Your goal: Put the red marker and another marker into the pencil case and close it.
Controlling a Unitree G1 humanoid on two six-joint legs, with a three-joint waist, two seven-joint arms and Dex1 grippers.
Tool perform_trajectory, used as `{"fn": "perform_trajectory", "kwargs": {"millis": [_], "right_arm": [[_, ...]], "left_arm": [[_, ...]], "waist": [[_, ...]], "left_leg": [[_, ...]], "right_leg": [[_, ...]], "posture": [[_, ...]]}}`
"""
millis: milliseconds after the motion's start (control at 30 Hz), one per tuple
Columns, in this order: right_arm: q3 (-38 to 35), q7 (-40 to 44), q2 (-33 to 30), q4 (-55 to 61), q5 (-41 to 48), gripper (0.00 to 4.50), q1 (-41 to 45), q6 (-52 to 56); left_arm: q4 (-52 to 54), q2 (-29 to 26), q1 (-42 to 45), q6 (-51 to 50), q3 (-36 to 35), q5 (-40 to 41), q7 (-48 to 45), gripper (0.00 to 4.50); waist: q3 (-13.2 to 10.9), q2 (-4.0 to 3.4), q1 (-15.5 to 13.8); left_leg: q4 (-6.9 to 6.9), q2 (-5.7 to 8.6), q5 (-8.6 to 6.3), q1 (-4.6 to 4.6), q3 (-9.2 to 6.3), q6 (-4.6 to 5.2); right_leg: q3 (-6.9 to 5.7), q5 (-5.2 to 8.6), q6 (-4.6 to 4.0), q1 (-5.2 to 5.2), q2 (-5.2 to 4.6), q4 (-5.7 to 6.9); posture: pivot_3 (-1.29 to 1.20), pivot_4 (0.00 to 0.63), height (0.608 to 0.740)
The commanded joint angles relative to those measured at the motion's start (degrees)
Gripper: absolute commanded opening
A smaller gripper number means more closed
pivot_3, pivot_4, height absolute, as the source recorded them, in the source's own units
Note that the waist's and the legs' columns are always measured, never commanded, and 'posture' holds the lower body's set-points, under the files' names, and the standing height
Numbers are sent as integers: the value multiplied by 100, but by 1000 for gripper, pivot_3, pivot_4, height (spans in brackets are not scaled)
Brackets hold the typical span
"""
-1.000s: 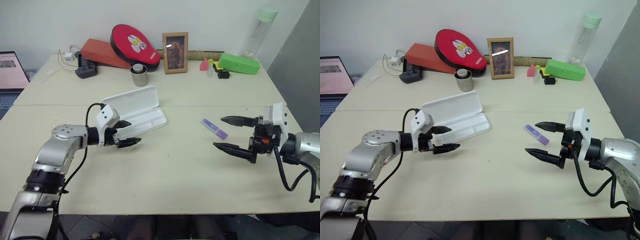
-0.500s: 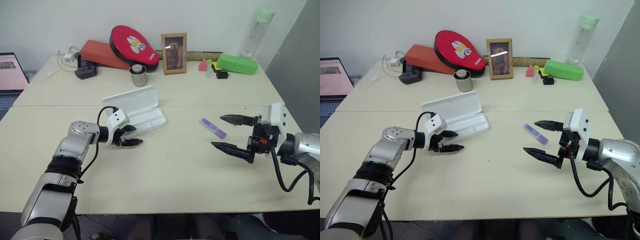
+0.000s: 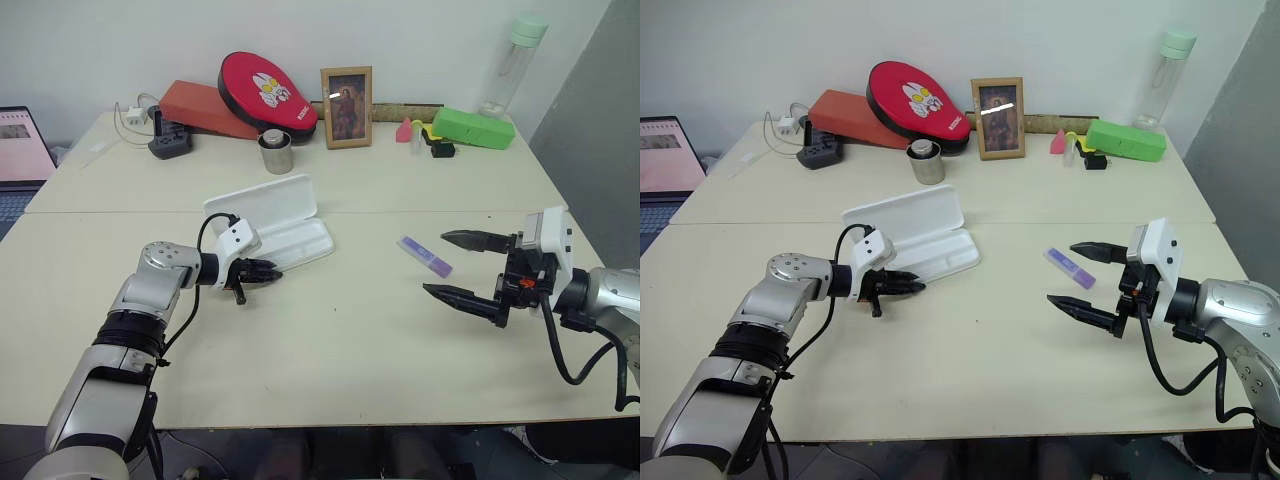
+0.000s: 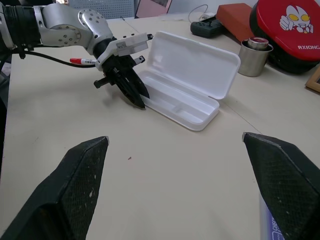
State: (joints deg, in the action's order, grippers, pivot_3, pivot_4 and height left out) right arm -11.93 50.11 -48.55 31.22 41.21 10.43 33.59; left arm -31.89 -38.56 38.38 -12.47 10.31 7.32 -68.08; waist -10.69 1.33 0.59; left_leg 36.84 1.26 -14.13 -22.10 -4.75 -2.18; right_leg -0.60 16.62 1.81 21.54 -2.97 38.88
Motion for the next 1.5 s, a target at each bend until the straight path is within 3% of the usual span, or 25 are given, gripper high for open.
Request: {"fn": "perform_trajectory", "kwargs": {"millis": [33, 167, 500, 1100, 1133, 1333, 1500], "right_arm": [[-226, 30, -33, 84, 68, 4500, 80, -107], [-385, 62, -101, 134, 200, 4500, 47, -52], [-1003, 465, -501, 559, 620, 4500, -661, 157], [-883, 350, -449, 607, 630, 4500, -699, 108], [-870, 357, -445, 599, 626, 4500, -693, 103], [-757, 412, -426, 492, 572, 4500, -607, 50], [-665, 471, -403, 410, 561, 4500, -512, 20]], "left_arm": [[69, 41, -43, 30, -36, -51, -43, 18], [446, 23, -204, 331, -62, 23, -187, 18], [2601, -370, -1423, 329, 261, 214, -1149, 18], [2714, -383, -1435, 220, 398, 176, -1209, 18], [2751, -385, -1447, 135, 375, 196, -1172, 491], [3163, -445, -1588, -261, 135, 507, -1124, 1614], [4386, -683, -1776, -1630, -633, 1751, -1020, 2687]], "waist": [[0, 0, -2], [0, 0, -3], [0, -1, -10], [0, -1, -22], [0, -1, -21], [0, -1, -13], [-2, 0, -3]], "left_leg": [[0, 0, 0, 0, 0, 0], [1, 0, 0, 0, -1, 0], [5, -1, -6, -10, -11, 10], [6, 0, -8, -8, -3, 13], [6, 0, -8, -8, -3, 13], [5, -1, -8, -8, -5, 13], [5, -3, -8, -9, -11, 13]], "right_leg": [[0, 0, 0, 0, 0, 0], [0, 0, 0, -1, 0, 0], [8, 1, 0, 6, -5, -2], [5, 2, 3, 3, -4, -3], [5, 2, 3, 3, -4, -3], [6, 2, 3, 4, -3, -2], [7, 2, 3, 7, -3, -2]], "posture": [[0, 150, 740], [0, 150, 740], [0, 150, 740], [0, 150, 740], [0, 150, 740], [0, 150, 740], [0, 150, 740]]}}
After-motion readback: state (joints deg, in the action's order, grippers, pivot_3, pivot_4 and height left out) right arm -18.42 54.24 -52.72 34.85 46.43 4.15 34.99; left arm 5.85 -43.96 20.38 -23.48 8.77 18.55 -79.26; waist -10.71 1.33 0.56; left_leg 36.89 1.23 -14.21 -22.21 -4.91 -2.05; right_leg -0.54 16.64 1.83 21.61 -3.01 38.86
